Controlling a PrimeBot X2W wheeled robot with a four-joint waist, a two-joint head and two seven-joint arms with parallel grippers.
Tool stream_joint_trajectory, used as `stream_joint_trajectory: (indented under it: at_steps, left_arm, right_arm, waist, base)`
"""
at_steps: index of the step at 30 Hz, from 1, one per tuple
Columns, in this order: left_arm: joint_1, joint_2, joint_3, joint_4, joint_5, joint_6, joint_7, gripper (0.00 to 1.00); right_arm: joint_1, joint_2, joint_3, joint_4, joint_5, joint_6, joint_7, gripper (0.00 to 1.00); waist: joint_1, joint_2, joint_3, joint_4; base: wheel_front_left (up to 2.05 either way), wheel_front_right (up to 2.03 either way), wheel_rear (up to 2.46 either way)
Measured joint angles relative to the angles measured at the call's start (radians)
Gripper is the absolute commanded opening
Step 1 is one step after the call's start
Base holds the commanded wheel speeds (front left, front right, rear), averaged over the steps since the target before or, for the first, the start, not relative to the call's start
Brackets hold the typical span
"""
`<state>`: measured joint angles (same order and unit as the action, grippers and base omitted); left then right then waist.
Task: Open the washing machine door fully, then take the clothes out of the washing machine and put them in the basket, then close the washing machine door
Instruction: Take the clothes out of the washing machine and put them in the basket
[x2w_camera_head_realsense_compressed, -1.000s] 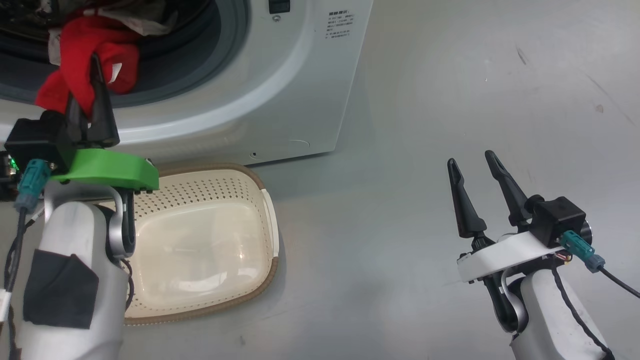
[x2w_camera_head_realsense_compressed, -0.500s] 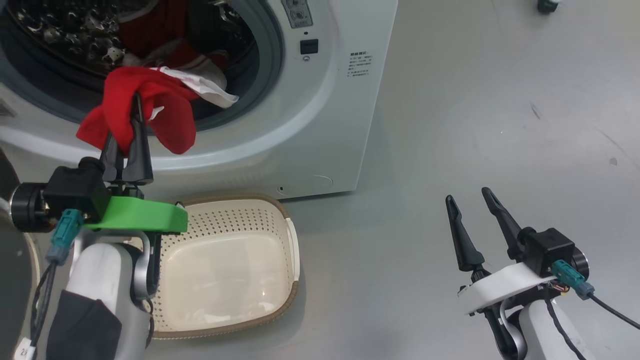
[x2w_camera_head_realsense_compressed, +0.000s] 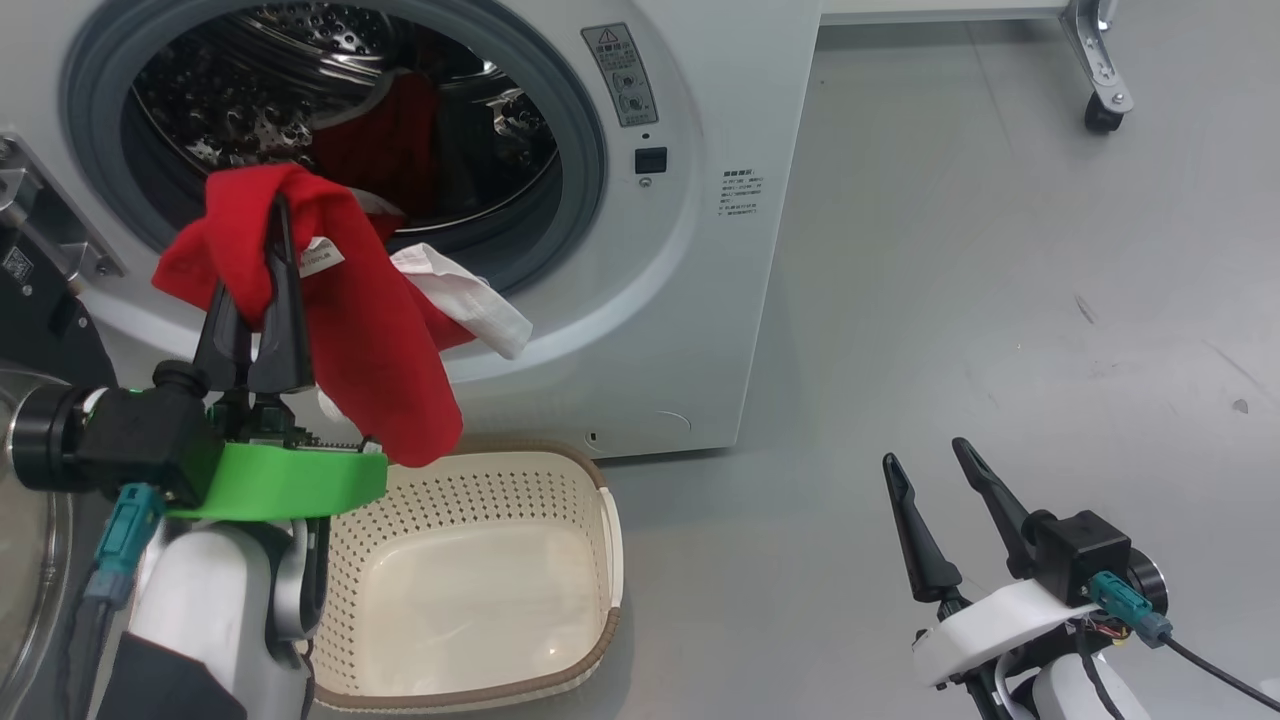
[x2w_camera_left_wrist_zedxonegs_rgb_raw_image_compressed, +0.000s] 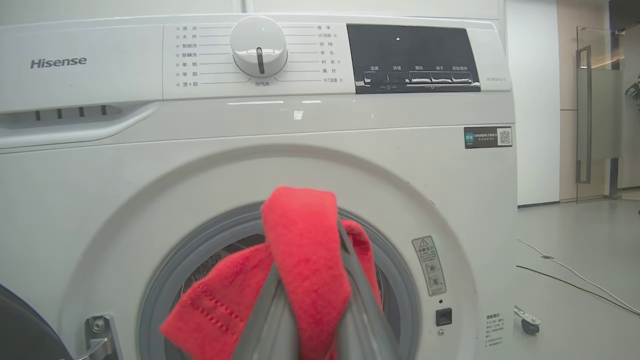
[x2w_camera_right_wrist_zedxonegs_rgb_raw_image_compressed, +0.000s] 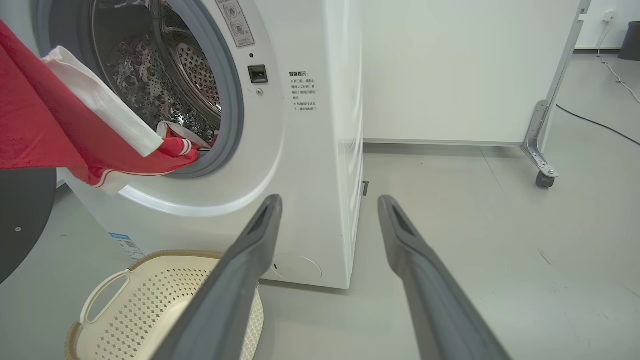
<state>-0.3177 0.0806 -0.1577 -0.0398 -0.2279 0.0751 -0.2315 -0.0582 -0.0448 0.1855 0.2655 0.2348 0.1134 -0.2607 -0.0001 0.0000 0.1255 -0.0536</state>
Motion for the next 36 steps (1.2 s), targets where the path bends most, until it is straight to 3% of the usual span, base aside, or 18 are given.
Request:
stream_joint_trajectory:
  at_steps: [15, 23, 36]
  left_arm:
    - [0.152, -0.002, -0.01, -0.06, -0.011, 0.013, 0.069, 0.0]
    - [0.23, -0.014, -0.007, 0.013, -0.045, 0.024, 0.086, 0.0]
    - [0.213, -0.023, -0.007, 0.207, -0.081, 0.025, 0.108, 0.0]
  right_arm:
    - [0.019, 0.0, 0.012, -0.032, 0.0, 0.003, 0.0, 1.0]
    - [0.014, 0.0, 0.019, -0.053, 0.0, 0.003, 0.0, 1.0]
    - [-0.06, 0.0, 0.041, -0.103, 0.002, 0.008, 0.0, 1.0]
  waist:
    - [0.0, 0.0, 0.002, 0.011]
    - [0.0, 0.0, 0.049, 0.001]
    - [0.0, 0.0, 0.185, -0.032]
  base:
    - [0.0, 0.0, 0.0]
    - [0.0, 0.0, 0.0]
    - [0.0, 0.0, 0.0]
